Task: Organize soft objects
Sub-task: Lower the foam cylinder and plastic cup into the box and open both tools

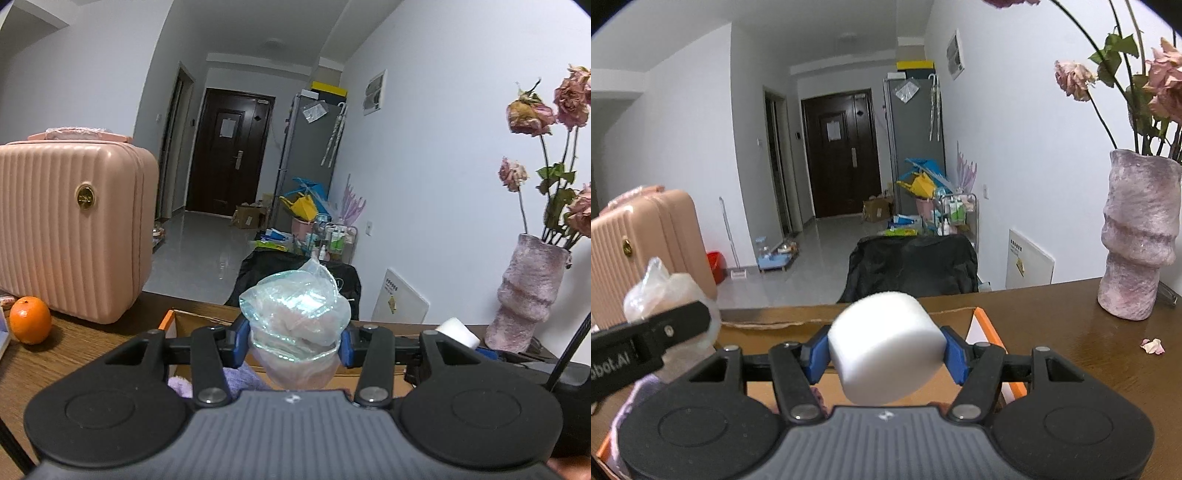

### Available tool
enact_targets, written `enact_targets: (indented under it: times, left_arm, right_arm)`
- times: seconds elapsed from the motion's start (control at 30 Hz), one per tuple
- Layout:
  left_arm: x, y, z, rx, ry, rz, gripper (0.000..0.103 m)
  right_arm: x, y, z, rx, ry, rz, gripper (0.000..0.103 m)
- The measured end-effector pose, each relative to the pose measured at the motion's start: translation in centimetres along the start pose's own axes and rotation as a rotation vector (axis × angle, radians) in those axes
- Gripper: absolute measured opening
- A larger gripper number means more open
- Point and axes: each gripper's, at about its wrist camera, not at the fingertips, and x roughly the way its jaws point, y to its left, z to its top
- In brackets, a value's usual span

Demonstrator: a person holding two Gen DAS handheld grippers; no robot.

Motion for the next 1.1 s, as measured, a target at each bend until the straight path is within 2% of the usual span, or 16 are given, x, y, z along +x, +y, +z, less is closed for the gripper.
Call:
enact_targets:
  times: [0.03,0.1,0.23,0.3,0.47,0.77,1.1]
  left_arm:
    - [0.1,0.1,0.0,0.000,0.004,0.000,0.049]
    - [0.2,0.4,0.0,-0.008,0.010,0.002,0.054]
    - [0.0,0.5,0.2,-0.004,-0.001,0.030,0.078]
    - [-0.2,0.6,0.2,-0.004,-0.009,0.040,0.083]
    - [-0.5,0.7,0.2,-0.009,-0.022,0.072,0.101]
    - [-1.0,0.5,0.1,-0.009,-0.035,0.122,0.103]
    - [-1.8,0.9,0.4,-0.018,-0.036,0.133,0.103]
  right_arm:
    - [0.2,-0.1,-0.1,-0.001,0.008,-0.002,0.062]
    - [0.3,-0.3,-0.1,0.003,0.022,-0.005,0.075]
    - [0.0,-0.4,-0.2,0.001,0.014,-0.032,0.088]
    - [-0.1,-0.6,-0.1,0.015,0.015,-0.038,0.097]
    - [-0.2,-1.1,0.0,0.035,0.019,-0.058,0.102]
    - [-0.3,-1.2,0.0,0.033,0.029,-0.054,0.103]
    - [-1.0,-0.8,-0.3,0.022,0.034,-0.035,0.103]
